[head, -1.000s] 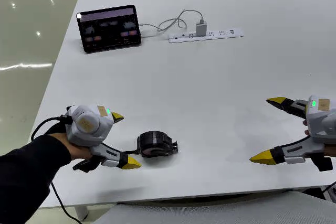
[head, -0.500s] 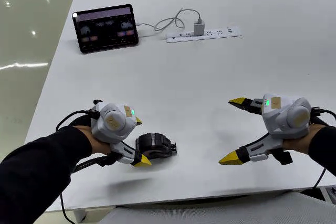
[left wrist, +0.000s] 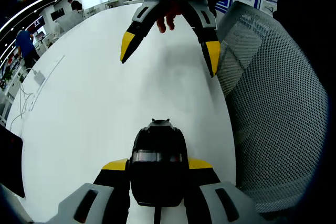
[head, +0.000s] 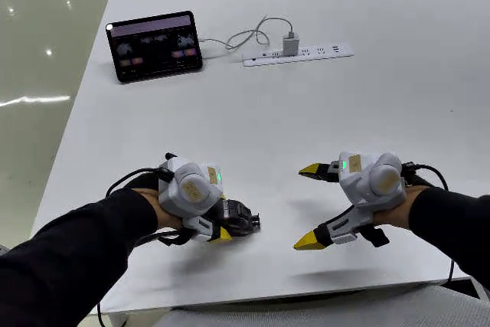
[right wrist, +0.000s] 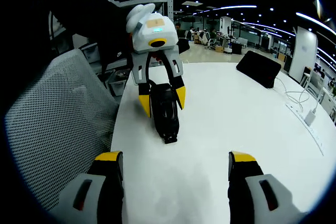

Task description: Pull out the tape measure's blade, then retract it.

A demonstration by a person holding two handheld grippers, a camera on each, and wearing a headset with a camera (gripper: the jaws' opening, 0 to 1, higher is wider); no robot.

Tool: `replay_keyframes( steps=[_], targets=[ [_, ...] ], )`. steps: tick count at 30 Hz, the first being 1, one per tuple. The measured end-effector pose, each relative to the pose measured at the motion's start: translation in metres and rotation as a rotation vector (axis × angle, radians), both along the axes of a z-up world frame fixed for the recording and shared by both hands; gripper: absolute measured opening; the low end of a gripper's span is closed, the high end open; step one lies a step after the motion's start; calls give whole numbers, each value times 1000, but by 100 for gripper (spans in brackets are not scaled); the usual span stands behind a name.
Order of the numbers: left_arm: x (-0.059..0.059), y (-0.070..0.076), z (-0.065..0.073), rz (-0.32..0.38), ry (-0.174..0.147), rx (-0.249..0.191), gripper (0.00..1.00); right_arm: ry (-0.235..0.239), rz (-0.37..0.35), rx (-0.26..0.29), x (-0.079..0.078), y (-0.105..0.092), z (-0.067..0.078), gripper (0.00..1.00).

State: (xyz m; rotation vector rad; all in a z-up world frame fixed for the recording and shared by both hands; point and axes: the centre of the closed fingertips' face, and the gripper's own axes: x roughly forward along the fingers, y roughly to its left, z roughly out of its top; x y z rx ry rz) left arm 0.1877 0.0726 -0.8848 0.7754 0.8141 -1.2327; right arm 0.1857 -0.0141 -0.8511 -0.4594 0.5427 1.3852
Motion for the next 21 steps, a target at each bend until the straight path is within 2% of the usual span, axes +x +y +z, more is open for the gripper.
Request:
replay_keyframes(
  steps=[3, 6, 10, 13, 15, 16, 19, 21],
  targets=[
    [1, 1, 0, 6, 10, 1, 35, 0, 26, -11, -1, 11, -4, 71],
    [-2, 1, 0, -26, 10, -3, 34, 2, 55, -21, -2, 22, -8, 64],
    [1, 1, 0, 10, 20, -10, 34, 3, 83, -36, -4, 37, -15, 56],
    [0, 1, 0, 7, 19, -6, 34, 3, 100, -63, -6, 43, -25, 50],
    [0, 1, 0, 8, 24, -10, 34, -18, 120, -72, -6, 47, -31, 39],
    [0, 1, 0, 12, 28, -13, 35, -13, 122, -79, -6, 48, -34, 35],
    [0, 1, 0, 6, 33, -9, 35, -16, 143, -97, -8, 51, -39, 34],
    [0, 1, -1, 3, 37, -3, 35, -16, 148, -105, -7, 53, -41, 29]
  ],
)
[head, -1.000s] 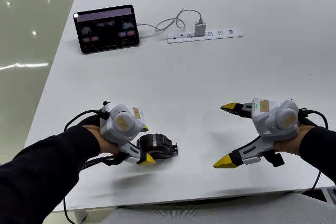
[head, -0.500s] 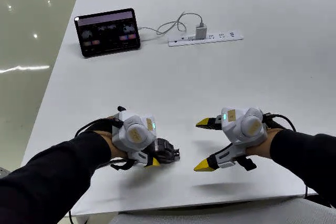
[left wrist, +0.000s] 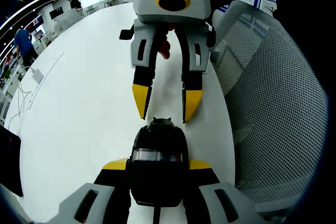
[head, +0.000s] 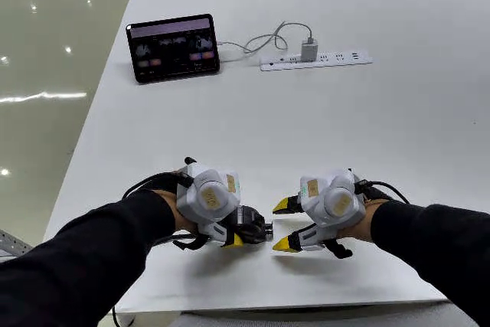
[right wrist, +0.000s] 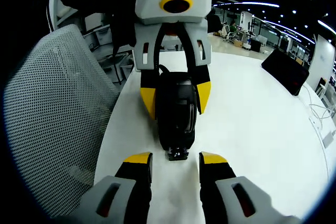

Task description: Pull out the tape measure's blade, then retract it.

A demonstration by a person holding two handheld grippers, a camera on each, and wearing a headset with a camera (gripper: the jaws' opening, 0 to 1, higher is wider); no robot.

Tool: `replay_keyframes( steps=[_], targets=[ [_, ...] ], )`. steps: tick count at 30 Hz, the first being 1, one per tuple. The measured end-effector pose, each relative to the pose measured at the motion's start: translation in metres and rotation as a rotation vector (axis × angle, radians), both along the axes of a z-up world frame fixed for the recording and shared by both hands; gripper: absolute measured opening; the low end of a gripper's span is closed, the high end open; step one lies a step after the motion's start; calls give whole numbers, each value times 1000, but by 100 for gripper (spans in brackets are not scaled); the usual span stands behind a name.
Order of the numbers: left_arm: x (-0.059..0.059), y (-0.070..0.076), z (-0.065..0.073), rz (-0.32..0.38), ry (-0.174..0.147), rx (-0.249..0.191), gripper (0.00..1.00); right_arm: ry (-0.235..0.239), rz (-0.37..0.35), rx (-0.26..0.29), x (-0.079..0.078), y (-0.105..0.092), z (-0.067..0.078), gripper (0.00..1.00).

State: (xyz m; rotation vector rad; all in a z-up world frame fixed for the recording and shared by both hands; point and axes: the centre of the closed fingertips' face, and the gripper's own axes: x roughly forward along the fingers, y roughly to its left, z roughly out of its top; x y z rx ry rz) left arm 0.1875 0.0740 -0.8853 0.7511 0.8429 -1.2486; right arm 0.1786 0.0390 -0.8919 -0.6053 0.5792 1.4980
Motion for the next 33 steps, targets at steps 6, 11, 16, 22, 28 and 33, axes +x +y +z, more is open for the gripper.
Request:
replay_keyframes(
  steps=[6, 11, 16, 22, 28, 33],
  targets=[
    [0, 1, -1, 3, 16, 6, 35, 22, -24, -11, 3, 2, -5, 17],
    [1, 0, -1, 4, 30, 5, 35, 4, -6, -30, 2, 4, -8, 11],
    [1, 0, -1, 12, 33, -1, 35, -7, 7, -61, 3, 2, -9, 8],
    [1, 0, -1, 8, 24, -1, 34, 3, 3, -69, 3, -4, -8, 8],
    [1, 0, 0, 19, 17, -7, 34, 16, -7, -75, 4, -12, -8, 9],
    [0, 0, -1, 18, 4, -2, 35, -24, 36, -105, 4, -10, -13, 14]
  ],
)
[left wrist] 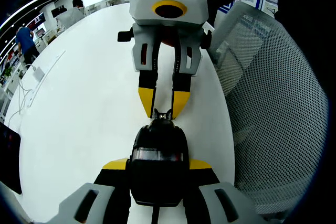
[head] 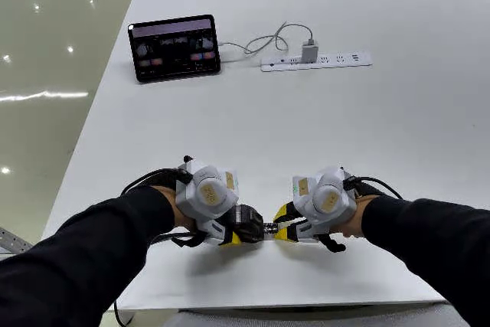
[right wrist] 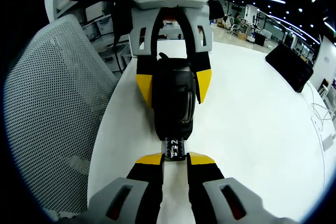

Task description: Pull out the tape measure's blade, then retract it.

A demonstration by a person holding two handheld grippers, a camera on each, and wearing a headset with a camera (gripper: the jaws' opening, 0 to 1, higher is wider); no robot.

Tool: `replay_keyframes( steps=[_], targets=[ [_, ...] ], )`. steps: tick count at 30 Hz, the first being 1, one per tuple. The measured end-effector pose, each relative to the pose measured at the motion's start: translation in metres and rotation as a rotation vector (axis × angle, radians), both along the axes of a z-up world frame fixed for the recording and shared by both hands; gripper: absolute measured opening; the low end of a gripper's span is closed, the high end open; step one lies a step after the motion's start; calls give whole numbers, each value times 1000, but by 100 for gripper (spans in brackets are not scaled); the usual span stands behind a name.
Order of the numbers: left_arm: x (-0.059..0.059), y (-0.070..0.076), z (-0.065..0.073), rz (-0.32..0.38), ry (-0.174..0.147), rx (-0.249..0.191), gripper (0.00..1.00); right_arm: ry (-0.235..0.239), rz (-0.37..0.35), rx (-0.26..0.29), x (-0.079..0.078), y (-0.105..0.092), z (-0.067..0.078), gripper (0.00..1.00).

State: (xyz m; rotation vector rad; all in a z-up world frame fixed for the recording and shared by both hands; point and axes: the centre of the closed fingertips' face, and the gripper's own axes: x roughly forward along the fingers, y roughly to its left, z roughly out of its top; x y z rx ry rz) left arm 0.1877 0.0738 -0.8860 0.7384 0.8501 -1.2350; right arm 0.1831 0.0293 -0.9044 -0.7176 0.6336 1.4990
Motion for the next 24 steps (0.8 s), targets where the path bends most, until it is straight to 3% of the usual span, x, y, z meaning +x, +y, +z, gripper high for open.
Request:
replay_keyframes(
  steps=[2, 4, 5, 6, 7, 8, 11, 15, 19, 24],
  targets=[
    [0, -1, 0, 9, -3, -5, 35, -1, -2, 10, 0, 6, 1, 18],
    [1, 0, -1, 11, -6, -5, 35, 4, 21, 4, -4, 11, 0, 12],
    [1, -1, -1, 11, -4, -5, 35, -24, 24, -5, -1, 12, -3, 12],
    [1, -1, -1, 8, -5, -5, 35, -21, 22, -13, -2, 12, -4, 12],
    [1, -1, -1, 7, -5, -5, 35, -7, 11, -8, -1, 12, -3, 12],
    [1, -1, -1, 7, -3, -6, 34, 42, -43, -6, -2, 11, -4, 11],
    [1, 0, 0, 13, 1, -10, 34, 55, -63, 0, 0, 8, -3, 9],
    [1, -1, 0, 19, -14, -22, 34, 27, -36, -17, -2, 6, -4, 9],
    [1, -1, 1, 29, -30, -34, 34, 35, -47, -29, -1, 5, -4, 9],
    [2, -1, 1, 30, -21, -45, 34, 36, -48, -29, 0, -3, -3, 9]
  ],
)
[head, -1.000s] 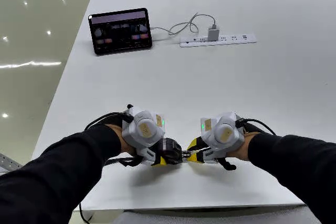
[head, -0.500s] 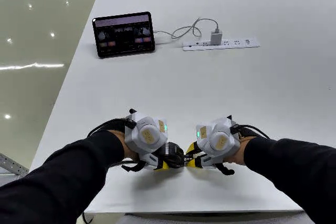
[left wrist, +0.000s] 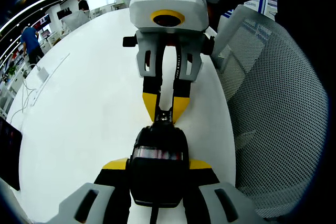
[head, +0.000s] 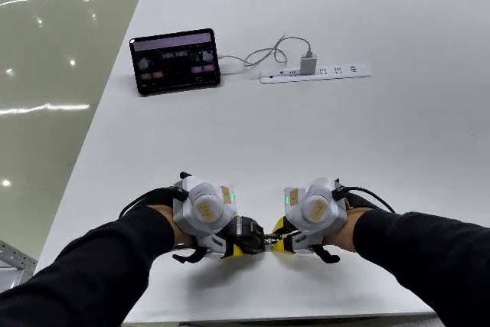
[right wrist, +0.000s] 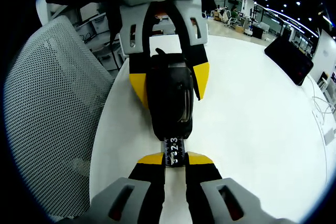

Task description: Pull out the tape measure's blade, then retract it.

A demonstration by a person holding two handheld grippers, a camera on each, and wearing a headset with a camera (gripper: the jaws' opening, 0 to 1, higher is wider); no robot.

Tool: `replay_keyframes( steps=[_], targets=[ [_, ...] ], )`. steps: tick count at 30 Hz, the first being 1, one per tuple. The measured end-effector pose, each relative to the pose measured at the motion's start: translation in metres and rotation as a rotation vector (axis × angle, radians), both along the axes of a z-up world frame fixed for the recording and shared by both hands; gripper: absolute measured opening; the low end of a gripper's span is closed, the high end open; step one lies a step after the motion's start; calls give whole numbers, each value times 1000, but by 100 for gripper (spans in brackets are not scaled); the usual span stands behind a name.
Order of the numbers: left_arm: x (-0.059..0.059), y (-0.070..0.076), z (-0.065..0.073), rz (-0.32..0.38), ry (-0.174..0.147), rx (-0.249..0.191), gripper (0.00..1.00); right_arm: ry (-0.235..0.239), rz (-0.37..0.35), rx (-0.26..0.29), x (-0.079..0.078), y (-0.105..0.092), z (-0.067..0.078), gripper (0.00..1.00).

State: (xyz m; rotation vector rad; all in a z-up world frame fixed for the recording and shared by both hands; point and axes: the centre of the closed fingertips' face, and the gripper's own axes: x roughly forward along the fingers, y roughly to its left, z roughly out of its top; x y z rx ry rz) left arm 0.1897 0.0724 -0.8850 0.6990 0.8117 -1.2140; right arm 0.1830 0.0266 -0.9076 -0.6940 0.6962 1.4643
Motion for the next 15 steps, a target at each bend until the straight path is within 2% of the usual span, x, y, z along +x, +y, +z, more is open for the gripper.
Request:
replay_keyframes(
  steps=[2, 10, 15],
  targets=[
    [0, 0, 0, 0, 1, 0, 34, 19, -11, -1, 1, -2, 0, 9],
    [0, -1, 0, 12, 1, 0, 34, 28, -22, -11, 0, -9, 0, 9],
    [0, -1, 0, 11, 16, 2, 35, 22, -18, -10, 1, -10, 0, 9]
  ],
)
